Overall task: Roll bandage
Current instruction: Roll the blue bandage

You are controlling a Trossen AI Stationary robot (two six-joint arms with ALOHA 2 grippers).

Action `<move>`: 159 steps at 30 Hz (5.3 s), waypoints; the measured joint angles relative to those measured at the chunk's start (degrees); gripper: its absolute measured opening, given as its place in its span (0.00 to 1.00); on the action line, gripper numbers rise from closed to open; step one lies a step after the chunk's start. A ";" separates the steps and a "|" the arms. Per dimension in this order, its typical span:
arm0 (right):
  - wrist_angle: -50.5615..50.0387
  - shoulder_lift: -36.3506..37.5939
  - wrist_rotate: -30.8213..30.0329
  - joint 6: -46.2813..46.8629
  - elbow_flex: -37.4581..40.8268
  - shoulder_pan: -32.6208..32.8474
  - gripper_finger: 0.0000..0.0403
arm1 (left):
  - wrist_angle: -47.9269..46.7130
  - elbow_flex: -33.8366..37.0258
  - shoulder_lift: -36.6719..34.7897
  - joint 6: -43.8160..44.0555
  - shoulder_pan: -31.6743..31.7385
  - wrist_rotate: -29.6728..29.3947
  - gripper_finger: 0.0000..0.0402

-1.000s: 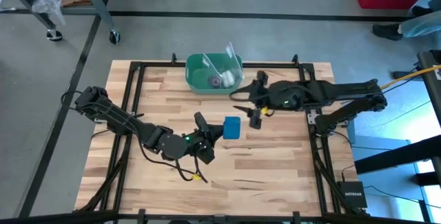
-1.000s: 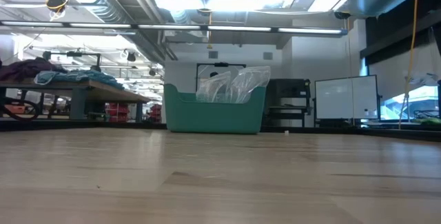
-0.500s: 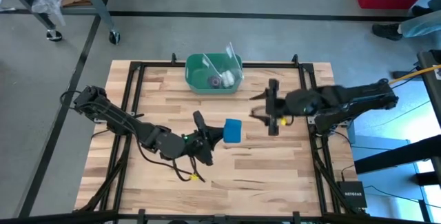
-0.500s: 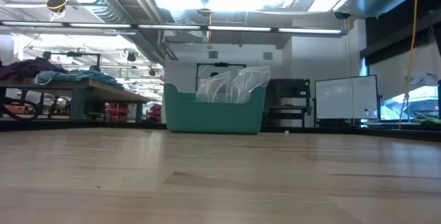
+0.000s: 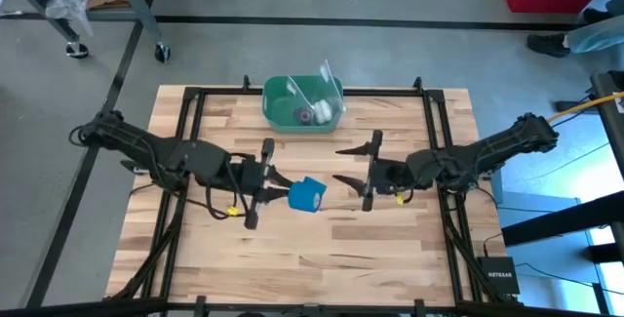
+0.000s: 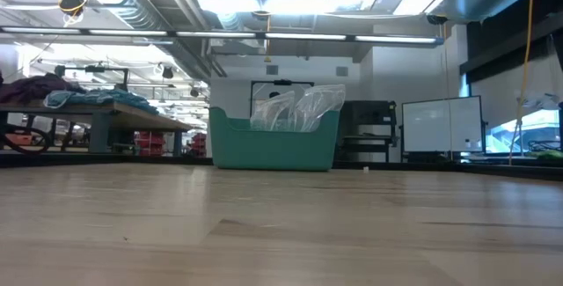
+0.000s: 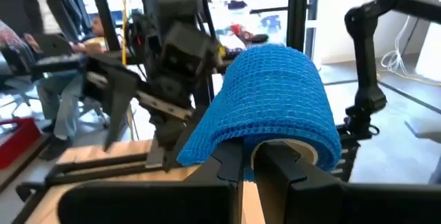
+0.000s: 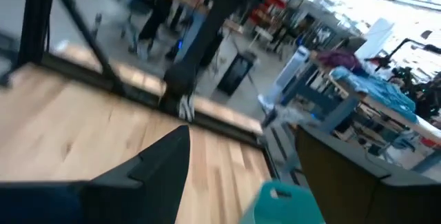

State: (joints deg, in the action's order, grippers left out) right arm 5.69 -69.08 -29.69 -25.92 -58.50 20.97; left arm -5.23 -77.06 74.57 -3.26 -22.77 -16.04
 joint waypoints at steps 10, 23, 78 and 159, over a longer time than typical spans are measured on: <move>9.70 -4.47 5.95 9.99 0.00 -0.06 0.66 | 2.44 0.79 0.96 -2.71 1.97 -1.35 0.04; 14.96 -5.75 11.40 19.01 -0.09 -0.41 0.66 | 4.21 0.79 3.08 -8.34 2.04 -3.18 0.04; 3.08 -5.41 9.26 16.45 -0.04 -0.37 0.01 | 4.93 0.81 4.15 -14.34 2.15 -16.61 0.04; -15.03 3.09 11.54 25.78 -1.86 7.90 0.38 | -12.97 0.79 9.55 -17.86 0.37 -28.99 0.04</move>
State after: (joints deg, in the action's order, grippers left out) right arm -9.34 -65.99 -18.15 -0.14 -60.36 28.87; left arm -18.20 -76.27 84.12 -21.12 -22.40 -45.03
